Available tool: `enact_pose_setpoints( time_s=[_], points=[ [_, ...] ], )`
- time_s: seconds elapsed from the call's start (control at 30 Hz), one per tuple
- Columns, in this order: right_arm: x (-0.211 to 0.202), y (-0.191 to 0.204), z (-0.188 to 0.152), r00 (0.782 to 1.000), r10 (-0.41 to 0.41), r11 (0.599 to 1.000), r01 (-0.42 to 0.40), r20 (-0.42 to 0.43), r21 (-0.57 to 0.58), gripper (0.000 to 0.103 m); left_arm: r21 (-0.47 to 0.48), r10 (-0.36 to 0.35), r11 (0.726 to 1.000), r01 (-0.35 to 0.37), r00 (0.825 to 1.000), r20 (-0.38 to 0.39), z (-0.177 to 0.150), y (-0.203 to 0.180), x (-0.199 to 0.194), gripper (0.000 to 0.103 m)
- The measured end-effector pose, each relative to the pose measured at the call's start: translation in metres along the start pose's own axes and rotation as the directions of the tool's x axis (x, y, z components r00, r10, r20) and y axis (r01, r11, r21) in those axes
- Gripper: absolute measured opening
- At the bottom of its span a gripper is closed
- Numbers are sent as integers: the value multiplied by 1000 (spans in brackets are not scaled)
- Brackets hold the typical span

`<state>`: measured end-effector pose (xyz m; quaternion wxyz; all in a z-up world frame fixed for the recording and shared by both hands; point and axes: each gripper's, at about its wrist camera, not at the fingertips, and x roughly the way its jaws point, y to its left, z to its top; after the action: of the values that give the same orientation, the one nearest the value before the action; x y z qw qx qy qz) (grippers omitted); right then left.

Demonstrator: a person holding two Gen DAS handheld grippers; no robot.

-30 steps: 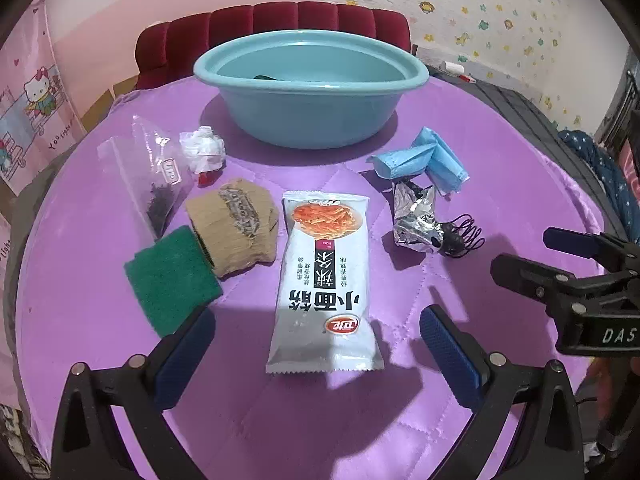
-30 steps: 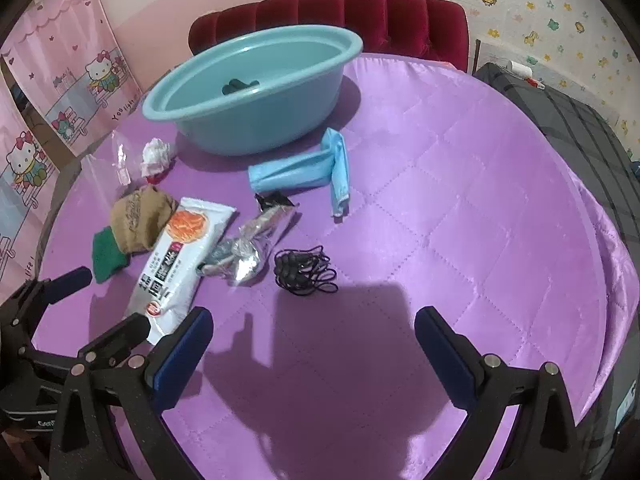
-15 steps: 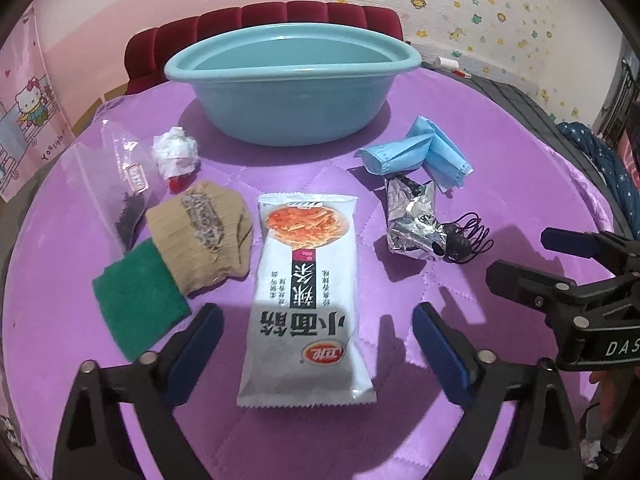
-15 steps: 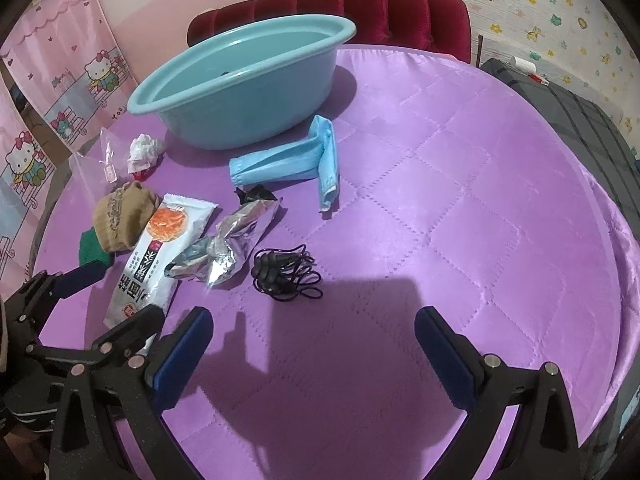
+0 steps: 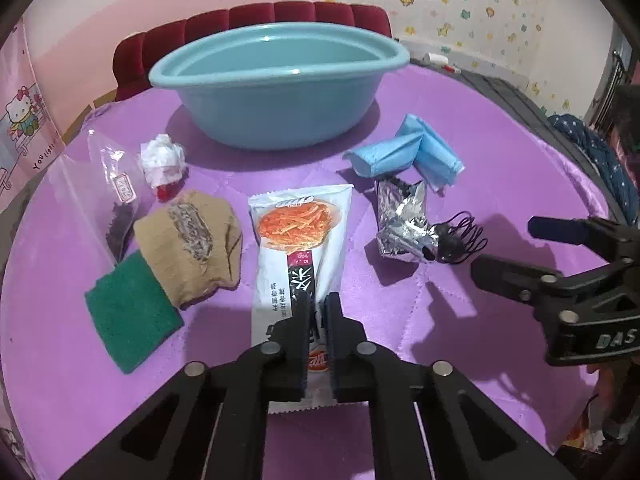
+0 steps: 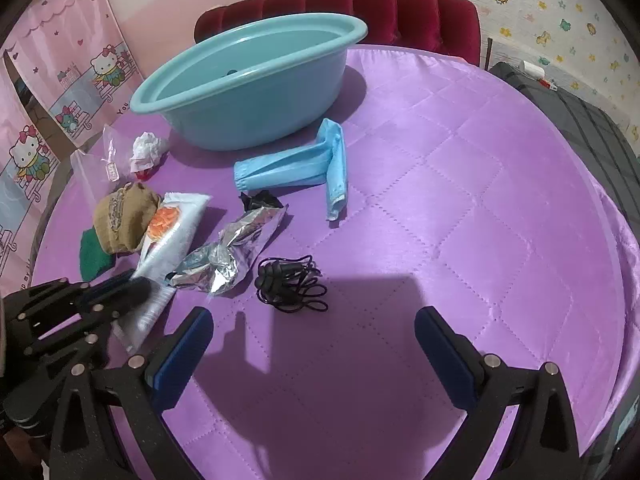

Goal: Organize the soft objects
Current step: 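Grasp the white snack packet with the left tool while the right tool grasps the black cable, then carry the white packet and black cable over the blue basin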

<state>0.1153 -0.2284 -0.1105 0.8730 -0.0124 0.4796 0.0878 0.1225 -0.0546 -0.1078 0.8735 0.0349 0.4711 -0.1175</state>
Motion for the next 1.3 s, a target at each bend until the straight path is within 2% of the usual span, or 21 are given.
enact_pose_setpoints(
  time_s=[0.23, 0.37, 0.5, 0.6, 0.63, 0.67, 0.87, 1.1, 1.3],
  points=[
    [10, -1, 4, 1000, 14, 1000, -14, -28, -6, 101, -19, -7, 1000, 7, 1000, 21, 3, 2, -18, 5],
    [19, -1, 8, 999, 10, 1000, -11, -50, -10, 80, -27, -16, 999, 17, 999, 37, 5, 3, -21, 5],
    [25, 5, 11, 999, 22, 999, -24, -48, -38, 79, -43, -29, 999, 30, 999, 42, 5, 3, -23, 5],
    [32, 9, 16, 998, 25, 998, -28, -55, -55, 75, -40, -24, 999, 26, 998, 50, 6, 2, -23, 5],
    [34, 10, 17, 998, 23, 998, -27, -52, -63, 69, -41, -25, 999, 27, 998, 52, 6, 1, -23, 5],
    [34, 11, 18, 999, 23, 997, -27, -47, -70, 39, -42, -25, 999, 28, 998, 54, 6, 1, -23, 5],
    [28, 11, 18, 997, 43, 997, -46, -57, -58, 34, -36, -30, 999, 32, 998, 48, 7, -2, -24, 5],
    [11, 9, 14, 997, 37, 998, -41, -71, -47, 22, -31, -42, 999, 43, 999, 29, 12, -5, -34, 5],
    [-4, 7, 13, 996, 42, 999, -44, -74, -17, 19, -14, -49, 999, 50, 999, 15, 17, -7, -43, 5]
  ],
)
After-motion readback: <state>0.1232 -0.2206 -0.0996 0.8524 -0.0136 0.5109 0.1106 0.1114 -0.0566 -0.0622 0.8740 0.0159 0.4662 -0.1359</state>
